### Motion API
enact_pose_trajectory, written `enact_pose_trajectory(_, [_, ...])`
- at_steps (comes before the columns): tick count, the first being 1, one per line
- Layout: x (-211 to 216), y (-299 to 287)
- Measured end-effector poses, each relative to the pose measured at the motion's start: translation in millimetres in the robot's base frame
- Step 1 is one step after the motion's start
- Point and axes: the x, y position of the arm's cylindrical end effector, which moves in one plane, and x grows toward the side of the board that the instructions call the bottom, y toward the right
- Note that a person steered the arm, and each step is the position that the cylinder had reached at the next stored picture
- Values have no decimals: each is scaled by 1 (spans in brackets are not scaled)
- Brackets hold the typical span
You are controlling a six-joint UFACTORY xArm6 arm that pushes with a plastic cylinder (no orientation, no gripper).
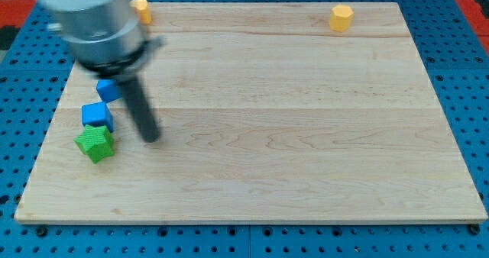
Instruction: Push yellow hexagon diagonally towards down
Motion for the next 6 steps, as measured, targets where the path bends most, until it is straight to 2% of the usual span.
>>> enact_pose_trajectory(3, [-221,328])
enact_pose_trajectory(4, [-275,352])
enact_pose_trajectory(5, [-280,295])
enact_pose_trajectory(6, [-235,240])
